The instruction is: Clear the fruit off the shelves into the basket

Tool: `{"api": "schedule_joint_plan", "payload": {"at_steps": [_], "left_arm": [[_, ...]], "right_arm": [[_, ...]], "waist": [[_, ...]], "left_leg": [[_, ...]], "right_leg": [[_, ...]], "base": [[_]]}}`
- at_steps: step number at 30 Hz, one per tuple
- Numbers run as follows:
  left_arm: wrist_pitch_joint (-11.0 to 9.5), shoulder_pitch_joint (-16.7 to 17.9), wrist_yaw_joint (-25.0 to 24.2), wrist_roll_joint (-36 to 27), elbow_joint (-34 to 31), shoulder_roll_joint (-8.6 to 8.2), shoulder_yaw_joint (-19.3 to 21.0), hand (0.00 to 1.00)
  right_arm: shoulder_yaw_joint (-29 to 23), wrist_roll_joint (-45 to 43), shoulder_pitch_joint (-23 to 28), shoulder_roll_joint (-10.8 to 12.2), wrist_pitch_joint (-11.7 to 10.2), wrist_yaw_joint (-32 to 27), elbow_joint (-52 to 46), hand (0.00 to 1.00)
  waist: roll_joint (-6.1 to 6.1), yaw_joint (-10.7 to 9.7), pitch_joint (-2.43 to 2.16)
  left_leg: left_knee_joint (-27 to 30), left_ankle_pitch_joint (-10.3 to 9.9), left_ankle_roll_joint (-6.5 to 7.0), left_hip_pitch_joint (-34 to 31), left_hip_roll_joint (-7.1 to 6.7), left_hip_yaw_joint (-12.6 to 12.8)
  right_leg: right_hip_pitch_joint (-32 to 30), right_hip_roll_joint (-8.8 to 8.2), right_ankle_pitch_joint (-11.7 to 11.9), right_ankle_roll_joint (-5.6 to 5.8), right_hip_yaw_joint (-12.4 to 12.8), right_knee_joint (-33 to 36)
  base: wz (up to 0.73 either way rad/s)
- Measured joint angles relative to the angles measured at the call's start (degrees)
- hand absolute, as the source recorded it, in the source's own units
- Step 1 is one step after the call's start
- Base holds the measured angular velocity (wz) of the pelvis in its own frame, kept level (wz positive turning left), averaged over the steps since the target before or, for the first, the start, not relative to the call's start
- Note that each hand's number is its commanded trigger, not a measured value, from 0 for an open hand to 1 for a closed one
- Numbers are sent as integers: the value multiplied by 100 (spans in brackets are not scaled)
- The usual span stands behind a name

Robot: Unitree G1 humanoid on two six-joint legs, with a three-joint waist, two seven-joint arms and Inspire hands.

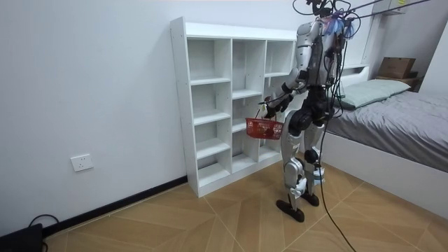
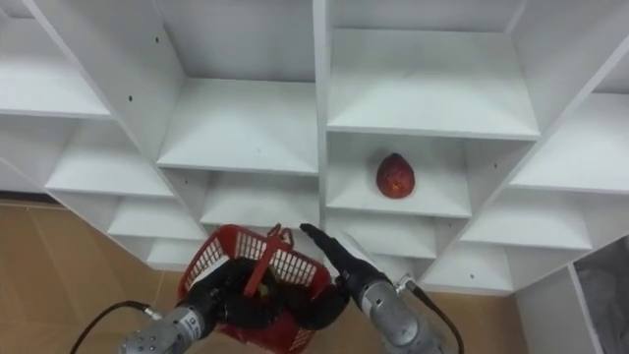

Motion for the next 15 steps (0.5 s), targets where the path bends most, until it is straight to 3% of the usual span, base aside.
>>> {"api": "schedule_joint_plan", "payload": {"at_steps": [10,15], "left_arm": [[7,270,82,351,368,-23,271,100],[7,287,250,337,373,-13,348,100]], "right_arm": [[-271,684,414,-24,-2,-60,-666,0],[-331,1350,470,-57,-78,-217,-916,0]], "waist": [[-40,-23,-3],[-76,-205,29]], "left_leg": [[-192,0,2,339,32,87],[-268,0,2,526,35,136]], "right_leg": [[267,14,5,25,16,-98],[444,12,-1,31,53,-184]], "base": [[-3],[-3]]}}
